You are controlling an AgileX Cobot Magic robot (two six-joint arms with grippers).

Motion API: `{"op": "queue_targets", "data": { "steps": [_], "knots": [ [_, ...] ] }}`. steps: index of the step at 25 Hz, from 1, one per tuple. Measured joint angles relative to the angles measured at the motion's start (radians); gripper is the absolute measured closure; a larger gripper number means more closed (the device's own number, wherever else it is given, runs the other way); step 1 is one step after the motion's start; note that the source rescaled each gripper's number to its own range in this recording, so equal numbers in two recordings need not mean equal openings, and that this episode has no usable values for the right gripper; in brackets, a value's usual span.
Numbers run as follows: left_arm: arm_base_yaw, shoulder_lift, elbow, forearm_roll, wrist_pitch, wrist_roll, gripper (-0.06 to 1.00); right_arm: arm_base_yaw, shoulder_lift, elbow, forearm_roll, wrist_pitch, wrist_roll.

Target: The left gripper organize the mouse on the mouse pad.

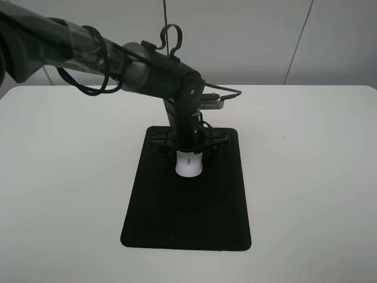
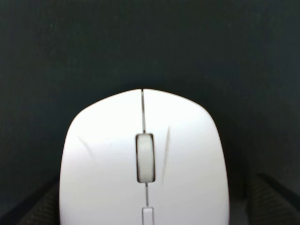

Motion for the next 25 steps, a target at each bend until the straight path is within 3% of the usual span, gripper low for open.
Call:
{"op": "queue_targets", "data": {
  "steps": [4,10,16,25],
  "knots": [
    [0.0,0.002,-0.025,0.01,0.026,0.016,-0.06,0.0,0.0,0.0,0.0,0.0,0.0],
    [0.002,-0.043,-0.063,0.039,0.083,0.021,-0.06,0.0,0.0,0.0,0.0,0.0,0.0],
    [0.002,-0.158,-0.07,0.14,0.142,0.029,-0.06,0.0,0.0,0.0,0.0,0.0,0.0],
    [0.002,-0.278,-0.073,0.195,0.18,0.17,-0.06,0.0,0.0,0.0,0.0,0.0,0.0]
  ]
}}
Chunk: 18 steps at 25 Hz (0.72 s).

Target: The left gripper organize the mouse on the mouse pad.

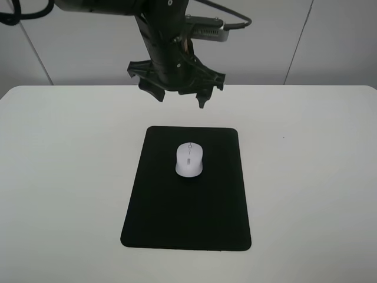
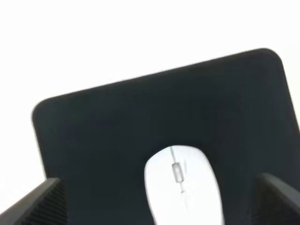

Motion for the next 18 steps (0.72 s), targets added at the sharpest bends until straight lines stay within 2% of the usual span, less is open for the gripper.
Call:
{"op": "queue_targets", "data": {
  "steps": [9,14,18],
  "knots": [
    [0.097,-0.115,0.045,-0.024,0.047,0.125,-0.06,0.0,0.0,0.0,0.0,0.0,0.0],
    [0.202,-0.233,0.188,-0.045,0.047,0.184,-0.06,0.0,0.0,0.0,0.0,0.0,0.0],
    [0.319,-0.387,0.347,-0.045,0.04,0.22,-0.06,0.0,0.0,0.0,0.0,0.0,0.0]
  ]
}}
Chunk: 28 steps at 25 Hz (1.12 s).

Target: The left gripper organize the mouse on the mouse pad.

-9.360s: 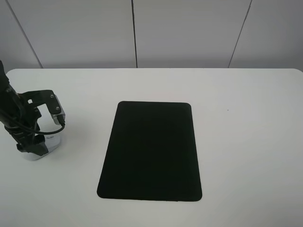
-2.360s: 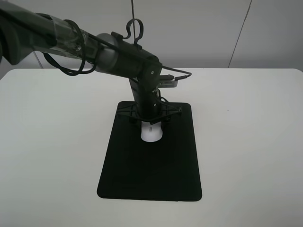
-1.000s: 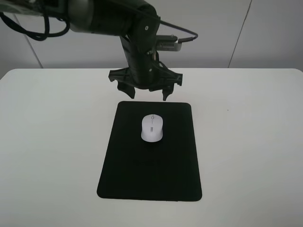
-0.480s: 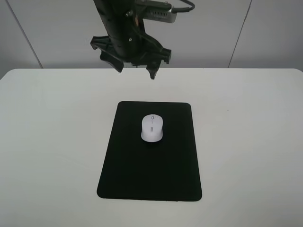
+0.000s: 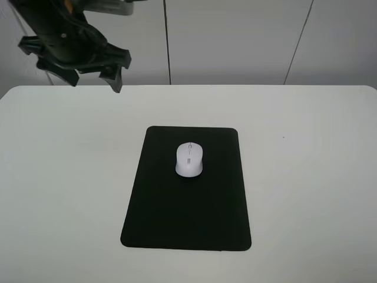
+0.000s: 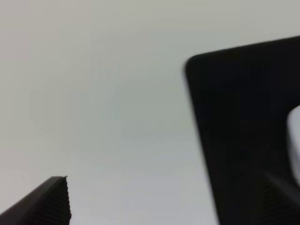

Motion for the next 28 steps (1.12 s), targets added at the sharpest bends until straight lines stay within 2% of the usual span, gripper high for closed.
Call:
{"op": "queue_targets", "data": {
  "steps": [5,11,20,28],
  "knots": [
    [0.16,-0.232,0.204,-0.001,-0.021,0.032,-0.06,0.0,0.0,0.0,0.0,0.0,0.0],
    [0.296,-0.53,0.406,-0.003,-0.039,0.065,-0.06,0.0,0.0,0.0,0.0,0.0,0.0],
    [0.311,-0.971,0.559,-0.003,-0.034,0.1,-0.06,0.0,0.0,0.0,0.0,0.0,0.0],
    [0.311,-1.18,0.579,-0.003,0.08,0.102,-0.06,0.0,0.0,0.0,0.0,0.0,0.0]
  ]
}}
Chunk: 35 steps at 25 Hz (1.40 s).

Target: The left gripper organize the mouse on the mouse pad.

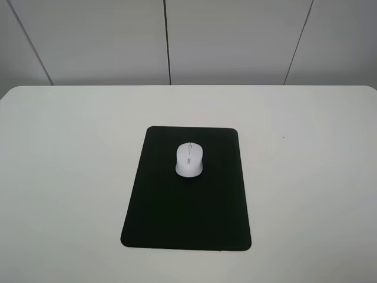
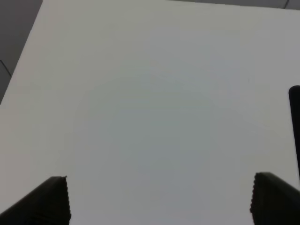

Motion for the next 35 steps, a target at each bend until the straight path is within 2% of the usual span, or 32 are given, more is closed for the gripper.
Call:
{"op": "queue_targets", "data": {
  "steps": [5,17,25,35],
  "knots": [
    [0.0,-0.109,0.017,0.007,0.099,0.046,-0.06,0.0,0.0,0.0,0.0,0.0,0.0],
    [0.0,-0.43,0.164,-0.048,0.06,0.168,-0.06,0.0,0.0,0.0,0.0,0.0,0.0],
    [0.0,-0.437,0.167,-0.122,0.06,0.287,-0.06,0.0,0.0,0.0,0.0,0.0,0.0],
    [0.0,-0.437,0.167,-0.138,0.06,0.304,-0.06,0.0,0.0,0.0,0.0,0.0,0.0]
  ]
}}
